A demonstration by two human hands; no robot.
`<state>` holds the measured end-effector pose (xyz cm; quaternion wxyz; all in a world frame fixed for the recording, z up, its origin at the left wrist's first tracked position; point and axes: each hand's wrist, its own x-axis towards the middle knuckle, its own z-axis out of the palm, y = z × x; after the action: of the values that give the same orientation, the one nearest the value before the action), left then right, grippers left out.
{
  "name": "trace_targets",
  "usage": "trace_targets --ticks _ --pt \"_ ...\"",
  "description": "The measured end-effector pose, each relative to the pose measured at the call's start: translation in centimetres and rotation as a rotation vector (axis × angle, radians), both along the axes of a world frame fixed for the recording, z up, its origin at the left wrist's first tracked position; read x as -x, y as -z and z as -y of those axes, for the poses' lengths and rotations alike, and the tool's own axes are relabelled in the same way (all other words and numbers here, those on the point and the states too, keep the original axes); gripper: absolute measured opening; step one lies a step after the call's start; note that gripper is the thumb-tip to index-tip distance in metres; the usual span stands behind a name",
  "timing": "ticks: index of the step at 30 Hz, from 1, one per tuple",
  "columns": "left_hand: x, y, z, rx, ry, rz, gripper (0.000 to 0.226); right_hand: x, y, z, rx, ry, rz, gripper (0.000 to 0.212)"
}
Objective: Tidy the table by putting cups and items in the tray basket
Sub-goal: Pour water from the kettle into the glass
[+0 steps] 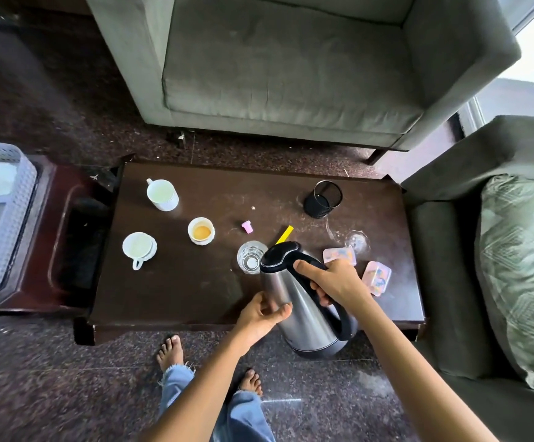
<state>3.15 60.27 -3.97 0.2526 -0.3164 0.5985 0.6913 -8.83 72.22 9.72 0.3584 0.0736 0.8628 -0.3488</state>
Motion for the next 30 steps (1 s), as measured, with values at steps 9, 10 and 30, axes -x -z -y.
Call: trace_targets --ticks 9,10,30 --pt "0.2 0.2 0.2 -0.035 0.007 0.028 0.074 0.7 -0.2 1.1 -0.042 -0.048 0.031 0.055" --pt "0.2 0.1 0.3 -0.031 0.013 0.028 0.073 0.8 -0.2 1.2 -0.044 -0.050 0.036 0.055" --pt "-0.4 -0.8 1.4 -0.093 0.002 0.045 0.093 1.2 -1.8 3.8 -0.087 -0.102 0.079 0.061"
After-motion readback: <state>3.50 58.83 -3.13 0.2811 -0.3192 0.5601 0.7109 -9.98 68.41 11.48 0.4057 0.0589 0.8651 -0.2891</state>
